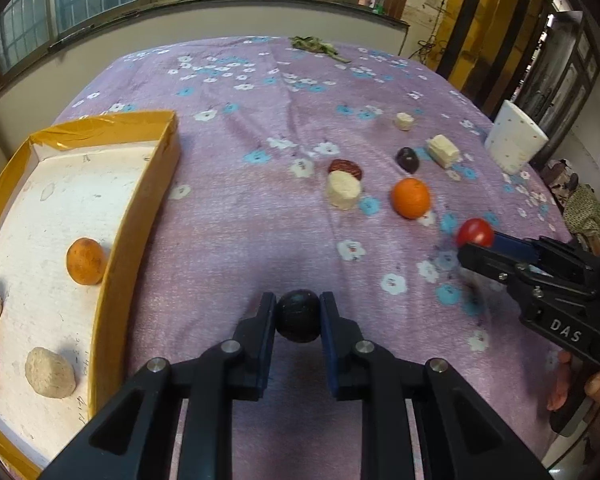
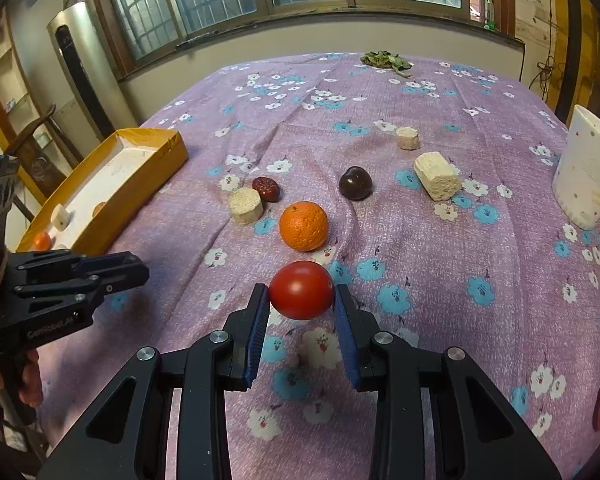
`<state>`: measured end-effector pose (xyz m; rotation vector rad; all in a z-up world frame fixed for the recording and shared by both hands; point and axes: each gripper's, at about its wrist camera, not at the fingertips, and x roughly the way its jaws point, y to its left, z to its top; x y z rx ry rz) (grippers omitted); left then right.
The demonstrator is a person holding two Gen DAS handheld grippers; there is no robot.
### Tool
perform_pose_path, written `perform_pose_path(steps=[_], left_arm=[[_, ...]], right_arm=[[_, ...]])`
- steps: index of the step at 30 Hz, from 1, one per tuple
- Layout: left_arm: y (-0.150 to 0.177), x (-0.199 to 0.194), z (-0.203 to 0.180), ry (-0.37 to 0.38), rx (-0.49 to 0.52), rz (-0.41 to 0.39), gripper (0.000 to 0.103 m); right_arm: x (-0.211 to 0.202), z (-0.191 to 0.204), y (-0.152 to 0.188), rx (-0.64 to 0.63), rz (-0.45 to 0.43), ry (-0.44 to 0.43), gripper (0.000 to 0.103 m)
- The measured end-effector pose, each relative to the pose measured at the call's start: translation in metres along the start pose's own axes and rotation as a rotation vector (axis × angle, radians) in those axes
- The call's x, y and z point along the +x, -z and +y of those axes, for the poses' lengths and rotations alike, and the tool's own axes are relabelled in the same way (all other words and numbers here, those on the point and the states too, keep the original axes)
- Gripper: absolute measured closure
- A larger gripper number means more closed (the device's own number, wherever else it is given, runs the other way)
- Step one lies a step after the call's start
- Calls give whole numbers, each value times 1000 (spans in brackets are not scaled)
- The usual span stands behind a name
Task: Organize fruits
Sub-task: 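Grasp the dark plum with the left gripper while the right grasps the tomato, then carry the plum and tomato over the tray and release them inside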
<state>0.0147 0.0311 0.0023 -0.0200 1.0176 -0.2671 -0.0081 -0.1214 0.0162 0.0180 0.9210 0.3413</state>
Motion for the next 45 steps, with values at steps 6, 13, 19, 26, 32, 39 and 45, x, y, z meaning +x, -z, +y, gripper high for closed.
perform_pose_path(steps=[6,13,19,26,32,39,45], left_arm=[[-3,-14,-15,35,43,-31,79],[-9,-28,-1,47,28,-59,79],[-10,-46,33,25,-25,-96,79],[-10,-65,97,-43,-110,-129,79],[-12,-72,154,-109,-175,-136,79],[-23,-61,217,-182,-242,-119,79],[-32,-46,250,-208,-290,-91,79]], right_arm=[[-16,9,6,-13,-15,31,71],[-19,23,4,6,-15,40,71],[-14,58,-14,-34,-27,9,71],[7,120,-44,-90,-34,-78,72],[36,176,-69,-148,-18,-149,72],[82,229,-94,-202,27,-193,72],[120,249,-100,-221,87,-195,72]])
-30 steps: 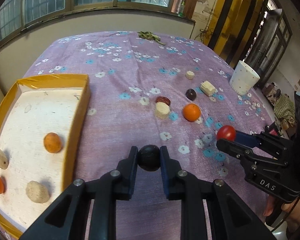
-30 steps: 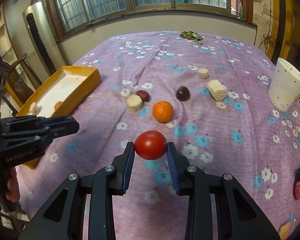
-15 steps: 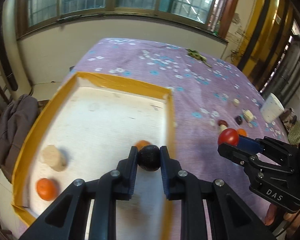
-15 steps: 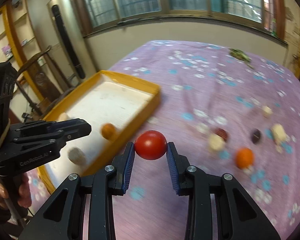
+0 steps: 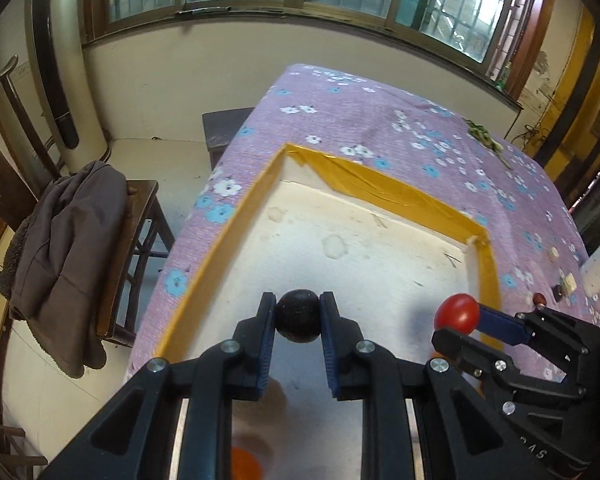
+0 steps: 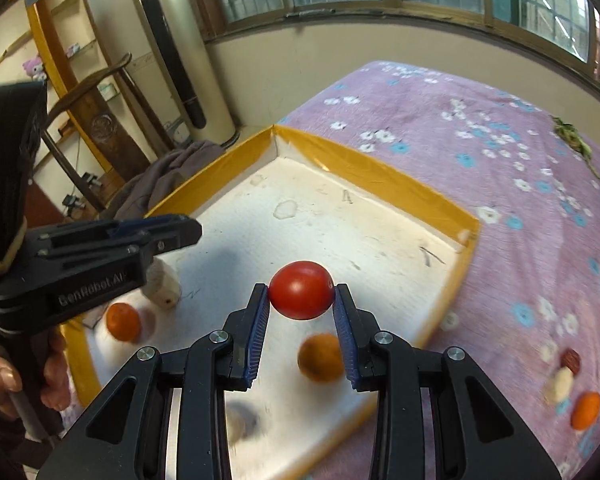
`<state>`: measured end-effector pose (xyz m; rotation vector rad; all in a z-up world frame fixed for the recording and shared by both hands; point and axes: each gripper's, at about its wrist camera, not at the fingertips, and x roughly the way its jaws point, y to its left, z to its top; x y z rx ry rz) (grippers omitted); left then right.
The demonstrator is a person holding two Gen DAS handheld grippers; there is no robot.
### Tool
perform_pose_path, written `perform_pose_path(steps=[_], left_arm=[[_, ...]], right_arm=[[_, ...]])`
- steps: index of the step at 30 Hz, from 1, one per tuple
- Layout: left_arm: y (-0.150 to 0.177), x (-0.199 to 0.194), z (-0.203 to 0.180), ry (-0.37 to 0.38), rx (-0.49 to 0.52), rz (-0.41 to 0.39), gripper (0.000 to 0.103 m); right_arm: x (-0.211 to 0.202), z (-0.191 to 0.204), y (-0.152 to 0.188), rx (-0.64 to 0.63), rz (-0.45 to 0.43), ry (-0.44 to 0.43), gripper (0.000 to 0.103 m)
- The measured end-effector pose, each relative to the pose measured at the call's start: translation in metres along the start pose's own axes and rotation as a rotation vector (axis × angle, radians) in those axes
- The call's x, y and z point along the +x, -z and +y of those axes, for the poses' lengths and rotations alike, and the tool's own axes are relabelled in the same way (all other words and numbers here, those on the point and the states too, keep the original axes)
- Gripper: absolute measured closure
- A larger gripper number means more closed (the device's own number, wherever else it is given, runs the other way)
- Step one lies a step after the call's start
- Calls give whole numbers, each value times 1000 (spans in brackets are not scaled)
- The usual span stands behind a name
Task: Organize fruits
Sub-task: 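Carry the plum and tomato over the tray and release them inside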
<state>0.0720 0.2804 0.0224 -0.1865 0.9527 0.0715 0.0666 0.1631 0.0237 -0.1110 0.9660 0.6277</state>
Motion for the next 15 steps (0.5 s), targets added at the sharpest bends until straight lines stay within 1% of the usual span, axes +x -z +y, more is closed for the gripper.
perform_pose_path(steps=[7,11,15], left_arm=[[-5,22,8,-3,2,49,79],[-5,28,5,-13,23,54,79],[-7,35,7,-14,23,68,79]], right_arm=[[24,0,-1,-26,48,30,72],[29,0,-1,-34,62,40,72],[32,1,0,-37,72,45,72]])
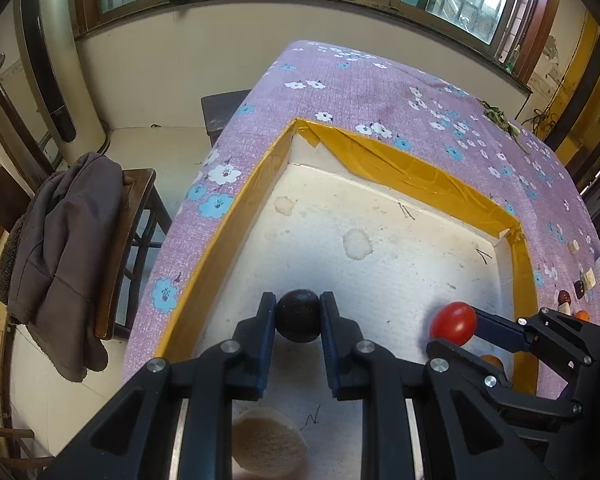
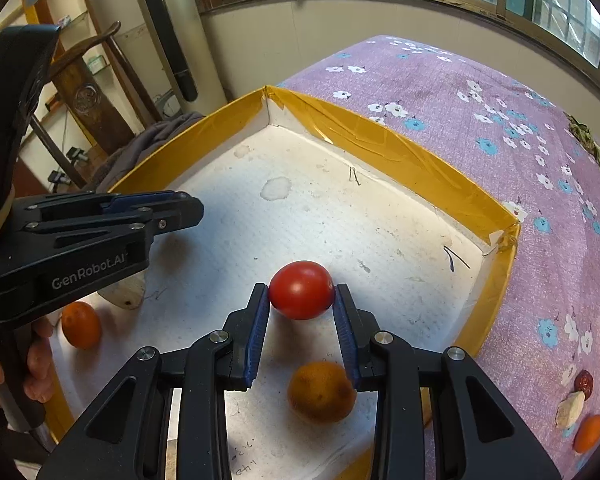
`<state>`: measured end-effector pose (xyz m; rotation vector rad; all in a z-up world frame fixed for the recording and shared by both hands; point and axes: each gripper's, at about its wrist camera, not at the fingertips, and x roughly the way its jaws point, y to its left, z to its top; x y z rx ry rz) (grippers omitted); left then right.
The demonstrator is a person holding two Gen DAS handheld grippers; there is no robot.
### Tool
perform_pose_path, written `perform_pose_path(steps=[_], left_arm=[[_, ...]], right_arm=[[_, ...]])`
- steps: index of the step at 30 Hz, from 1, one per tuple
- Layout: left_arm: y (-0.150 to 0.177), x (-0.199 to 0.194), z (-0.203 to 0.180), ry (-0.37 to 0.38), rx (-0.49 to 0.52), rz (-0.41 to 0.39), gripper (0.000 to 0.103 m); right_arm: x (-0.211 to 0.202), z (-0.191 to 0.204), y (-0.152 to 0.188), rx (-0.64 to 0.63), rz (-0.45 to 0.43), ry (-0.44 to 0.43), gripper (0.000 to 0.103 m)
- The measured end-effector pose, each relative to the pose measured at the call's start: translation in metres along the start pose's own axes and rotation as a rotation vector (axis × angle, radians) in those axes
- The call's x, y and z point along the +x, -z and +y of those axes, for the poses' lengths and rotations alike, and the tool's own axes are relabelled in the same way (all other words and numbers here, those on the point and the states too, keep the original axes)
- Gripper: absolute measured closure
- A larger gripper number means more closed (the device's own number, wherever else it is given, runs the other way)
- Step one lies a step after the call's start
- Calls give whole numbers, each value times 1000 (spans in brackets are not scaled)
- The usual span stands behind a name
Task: Organize fruits
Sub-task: 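Carry the plum and tomato over the tray and release them inside, then withdraw both grippers from the tray toward the remaining orange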
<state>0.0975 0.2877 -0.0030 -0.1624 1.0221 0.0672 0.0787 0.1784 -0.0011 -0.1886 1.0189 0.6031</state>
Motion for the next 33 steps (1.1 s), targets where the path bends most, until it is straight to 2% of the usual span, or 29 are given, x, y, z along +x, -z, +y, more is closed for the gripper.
perform_pose_path(steps=[5,19,20,22,26,29,31,33], left_arm=[[0,5,2,-1,-2,10,78],[6,-7,-1,14,-14,-13,53],[6,-9,-1,8,-14,-19,51],[8,-14,0,-25,-21,-37,34],[13,-25,7,-26,-56,-66,33],[19,-34,7,-45,-63,-84,28],[24,-40,3,-58,-61,-97,26],[29,-47,-2,-62,-58,-108,24]], right_arm=[[2,-2,1,19,8,6,71],[-17,-14,10,61,10,56,69],[-20,-14,11,60,6,59,69],[-27,-13,14,57,-3,67,69],[-44,-12,25,63,-17,73,69],[-61,-15,35,87,-44,45,68],[-74,-16,43,101,-62,53,62],[-83,-18,49,106,-76,51,62]])
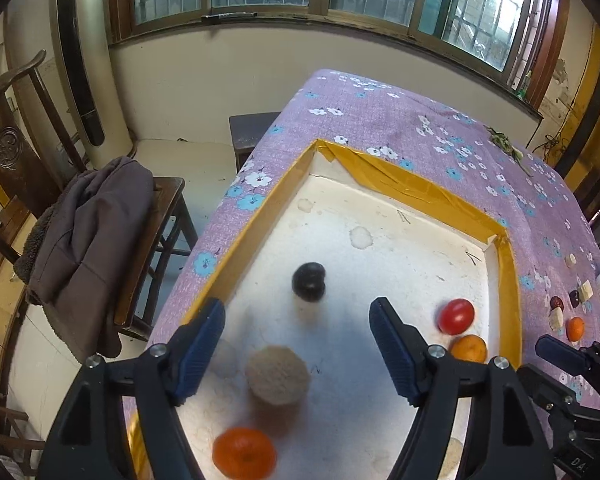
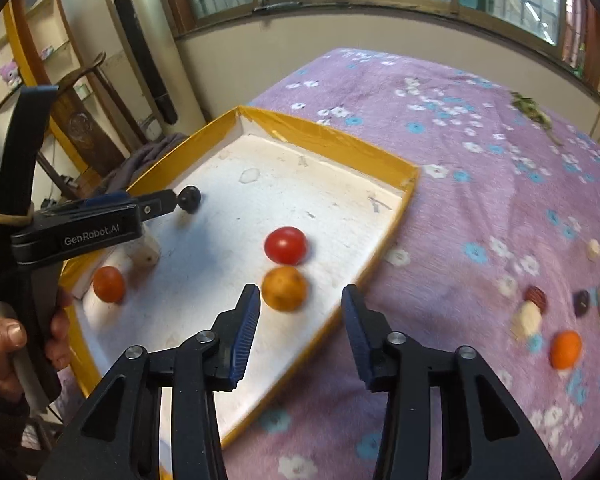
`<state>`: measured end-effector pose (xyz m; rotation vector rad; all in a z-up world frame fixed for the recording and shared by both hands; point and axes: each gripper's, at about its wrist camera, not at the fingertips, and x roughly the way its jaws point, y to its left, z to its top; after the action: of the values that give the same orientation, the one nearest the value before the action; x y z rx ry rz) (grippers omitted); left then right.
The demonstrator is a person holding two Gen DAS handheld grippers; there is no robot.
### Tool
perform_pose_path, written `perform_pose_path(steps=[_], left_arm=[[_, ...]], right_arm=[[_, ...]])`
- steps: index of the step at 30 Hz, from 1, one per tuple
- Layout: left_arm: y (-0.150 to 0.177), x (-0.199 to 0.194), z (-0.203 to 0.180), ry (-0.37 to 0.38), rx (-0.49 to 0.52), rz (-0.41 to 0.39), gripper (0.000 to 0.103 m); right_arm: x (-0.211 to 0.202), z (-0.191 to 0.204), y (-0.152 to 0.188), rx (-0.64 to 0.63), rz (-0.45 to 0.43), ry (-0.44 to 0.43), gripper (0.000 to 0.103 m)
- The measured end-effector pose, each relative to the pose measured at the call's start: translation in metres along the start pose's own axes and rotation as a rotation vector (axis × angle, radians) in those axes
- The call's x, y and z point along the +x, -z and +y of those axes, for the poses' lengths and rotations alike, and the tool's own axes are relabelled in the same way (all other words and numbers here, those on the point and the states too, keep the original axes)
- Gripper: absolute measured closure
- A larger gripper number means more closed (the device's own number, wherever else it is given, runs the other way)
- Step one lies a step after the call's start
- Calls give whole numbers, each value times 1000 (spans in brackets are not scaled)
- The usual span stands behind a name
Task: Organize fruits
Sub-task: 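Withdraw both grippers from the tray toward the remaining orange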
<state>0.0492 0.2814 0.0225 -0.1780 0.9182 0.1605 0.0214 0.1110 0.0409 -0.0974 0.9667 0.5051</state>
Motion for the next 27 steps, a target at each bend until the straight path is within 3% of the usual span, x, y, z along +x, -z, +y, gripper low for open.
perform_pose_path(steps=[6,12,16,20,24,27], left_arm=[[12,-22,-29,-5,37,-36,14],[24,-37,-63,-10,88,-44,9],[30,-41,-87,-8,114,-35,8],[38,-45,-115,12,160,-25,8],[46,-48,-146,29,226,-19,8],[51,-47,-165,39,265,-6,8]], right_arm=[[-24,-20,16,39,-30,1,59],[-46,-49,37,80,-67,67,35],[-61,-77,52,120,-84,98,27],[-73,-104,69,141,-81,141,24],[-83,-136,85,164,-91,259,20],[-81,-160,93,182,-52,263,17]])
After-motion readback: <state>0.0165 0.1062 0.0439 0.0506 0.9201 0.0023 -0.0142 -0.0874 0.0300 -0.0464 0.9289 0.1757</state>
